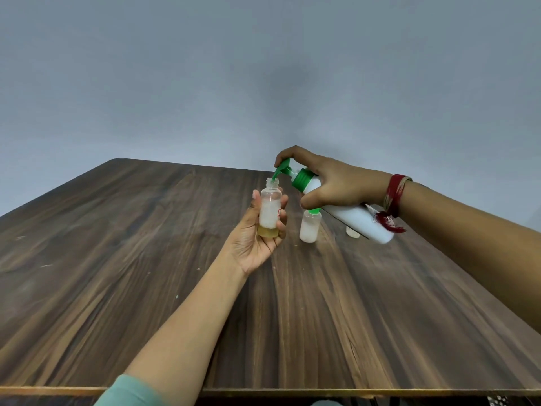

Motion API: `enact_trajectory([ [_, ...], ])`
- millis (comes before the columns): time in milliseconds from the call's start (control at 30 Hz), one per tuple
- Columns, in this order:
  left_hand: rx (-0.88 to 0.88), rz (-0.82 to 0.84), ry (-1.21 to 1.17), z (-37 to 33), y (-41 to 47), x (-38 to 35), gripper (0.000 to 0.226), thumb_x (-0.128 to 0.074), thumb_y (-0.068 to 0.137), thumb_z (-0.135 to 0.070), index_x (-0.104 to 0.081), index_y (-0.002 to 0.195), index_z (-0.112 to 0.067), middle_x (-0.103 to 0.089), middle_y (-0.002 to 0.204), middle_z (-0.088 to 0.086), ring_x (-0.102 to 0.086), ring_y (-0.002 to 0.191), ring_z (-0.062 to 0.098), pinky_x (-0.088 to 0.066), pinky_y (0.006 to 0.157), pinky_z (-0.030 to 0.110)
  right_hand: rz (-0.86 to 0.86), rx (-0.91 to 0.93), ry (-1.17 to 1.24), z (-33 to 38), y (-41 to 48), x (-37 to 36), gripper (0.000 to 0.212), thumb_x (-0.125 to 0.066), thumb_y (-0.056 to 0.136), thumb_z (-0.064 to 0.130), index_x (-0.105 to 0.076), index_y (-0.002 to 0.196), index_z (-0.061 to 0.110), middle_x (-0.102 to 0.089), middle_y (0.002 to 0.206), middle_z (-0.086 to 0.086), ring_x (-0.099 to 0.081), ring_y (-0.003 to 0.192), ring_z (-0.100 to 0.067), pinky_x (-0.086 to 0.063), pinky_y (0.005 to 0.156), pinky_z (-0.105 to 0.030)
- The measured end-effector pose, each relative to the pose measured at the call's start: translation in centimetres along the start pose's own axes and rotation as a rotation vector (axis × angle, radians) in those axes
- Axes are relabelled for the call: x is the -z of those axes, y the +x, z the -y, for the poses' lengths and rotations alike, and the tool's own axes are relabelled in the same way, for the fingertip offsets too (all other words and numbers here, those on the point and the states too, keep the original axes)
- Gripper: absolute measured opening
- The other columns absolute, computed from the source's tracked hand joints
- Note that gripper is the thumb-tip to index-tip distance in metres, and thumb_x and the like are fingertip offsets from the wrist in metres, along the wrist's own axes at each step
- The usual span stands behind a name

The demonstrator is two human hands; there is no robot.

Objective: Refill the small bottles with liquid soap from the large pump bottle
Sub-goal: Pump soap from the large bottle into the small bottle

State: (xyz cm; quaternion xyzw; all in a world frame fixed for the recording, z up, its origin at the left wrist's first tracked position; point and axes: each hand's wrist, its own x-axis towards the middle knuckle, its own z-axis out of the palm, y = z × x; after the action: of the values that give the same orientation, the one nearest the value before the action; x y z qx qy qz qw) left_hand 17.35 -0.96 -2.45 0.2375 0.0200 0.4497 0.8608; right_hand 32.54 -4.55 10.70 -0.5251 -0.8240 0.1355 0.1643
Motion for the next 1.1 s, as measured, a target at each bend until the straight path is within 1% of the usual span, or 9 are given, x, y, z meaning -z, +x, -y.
enact_trajectory([
  [67, 0.007, 0.0, 0.02, 0.14, 0.01, 0.02, 0.081, -0.097, 0.037, -0.028, -0.064, 0.106, -0.002, -0.069, 0.092, 0.011, -0.065, 0.066, 0.015, -0.056, 0.049, 0.025, -0.002, -0.004, -0.031, 0.03, -0.05, 0.06, 0.06, -0.058, 0.063, 0.029, -0.04, 0.119, 0.041, -0.06, 0.087, 0.0, -0.056, 0.067, -0.013, -0.046, 0.057, -0.02],
  [133, 0.015, 0.008, 0.041, 0.21, 0.05, 0.06, 0.069, -0.097, 0.037, -0.029, -0.073, 0.095, 0.0, -0.069, 0.091, 0.011, -0.065, 0.066, 0.014, -0.056, 0.049, 0.024, -0.002, -0.011, -0.038, -0.01, -0.09, 0.07, 0.059, -0.059, 0.063, 0.03, -0.04, 0.117, 0.042, -0.061, 0.086, 0.0, -0.058, 0.069, -0.015, -0.047, 0.058, -0.023],
  [200, 0.019, 0.011, 0.043, 0.19, 0.06, 0.09, 0.063, -0.097, 0.038, -0.029, -0.076, 0.089, 0.0, -0.069, 0.091, 0.011, -0.065, 0.066, 0.015, -0.056, 0.05, 0.024, -0.003, -0.009, -0.029, -0.06, -0.16, 0.04, 0.059, -0.059, 0.063, 0.029, -0.04, 0.117, 0.042, -0.062, 0.087, -0.001, -0.058, 0.069, -0.015, -0.048, 0.058, -0.023],
  [333, 0.004, 0.0, 0.017, 0.05, 0.05, 0.06, 0.08, -0.097, 0.04, -0.028, -0.064, 0.108, -0.003, -0.07, 0.093, 0.011, -0.066, 0.067, 0.015, -0.056, 0.05, 0.025, -0.004, 0.004, -0.014, -0.01, -0.27, -0.17, 0.067, -0.059, 0.063, 0.029, -0.037, 0.125, 0.042, -0.059, 0.087, 0.003, -0.056, 0.066, -0.011, -0.045, 0.055, -0.015],
  [500, 0.004, -0.006, -0.003, 0.0, 0.0, 0.01, 0.085, -0.097, 0.04, -0.027, -0.059, 0.113, -0.005, -0.07, 0.094, 0.011, -0.066, 0.067, 0.016, -0.056, 0.05, 0.025, -0.005, 0.011, -0.012, -0.08, -0.28, -0.42, 0.079, -0.058, 0.063, 0.029, -0.032, 0.136, 0.044, -0.058, 0.099, 0.004, -0.058, 0.07, -0.014, -0.045, 0.056, -0.014],
  [700, 0.001, -0.007, 0.011, -0.02, -0.07, -0.01, 0.083, -0.097, 0.039, -0.028, -0.061, 0.109, -0.003, -0.07, 0.094, 0.011, -0.065, 0.068, 0.015, -0.056, 0.05, 0.025, -0.047, 0.019, -0.024, 0.05, -0.29, -0.44, 0.062, -0.061, 0.066, 0.026, -0.038, 0.122, 0.039, -0.057, 0.081, 0.004, -0.053, 0.063, -0.011, -0.044, 0.054, -0.015],
  [833, 0.009, -0.006, 0.014, 0.07, -0.16, -0.14, 0.085, -0.097, 0.037, -0.028, -0.06, 0.109, -0.001, -0.069, 0.092, 0.011, -0.065, 0.067, 0.015, -0.056, 0.049, 0.025, -0.069, 0.028, -0.04, -0.07, -0.19, -0.37, 0.055, -0.066, 0.076, 0.009, -0.04, 0.117, 0.036, -0.057, 0.078, 0.003, -0.052, 0.063, -0.012, -0.044, 0.054, -0.017],
  [1000, 0.003, -0.003, 0.003, -0.04, -0.14, -0.13, 0.087, -0.097, 0.038, -0.027, -0.059, 0.111, -0.003, -0.07, 0.092, 0.011, -0.065, 0.066, 0.015, -0.056, 0.05, 0.025, -0.034, 0.018, -0.018, 0.1, -0.24, -0.38, 0.062, -0.06, 0.064, 0.027, -0.038, 0.12, 0.041, -0.057, 0.082, 0.003, -0.053, 0.061, -0.005, -0.044, 0.053, -0.014],
  [1100, -0.004, -0.004, -0.005, -0.08, -0.06, -0.08, 0.085, -0.097, 0.039, -0.028, -0.06, 0.112, -0.006, -0.07, 0.094, 0.01, -0.065, 0.067, 0.015, -0.056, 0.05, 0.025, -0.028, 0.026, -0.017, -0.12, -0.22, -0.57, 0.074, -0.059, 0.064, 0.029, -0.034, 0.132, 0.044, -0.059, 0.092, 0.003, -0.057, 0.068, -0.011, -0.046, 0.058, -0.016],
])
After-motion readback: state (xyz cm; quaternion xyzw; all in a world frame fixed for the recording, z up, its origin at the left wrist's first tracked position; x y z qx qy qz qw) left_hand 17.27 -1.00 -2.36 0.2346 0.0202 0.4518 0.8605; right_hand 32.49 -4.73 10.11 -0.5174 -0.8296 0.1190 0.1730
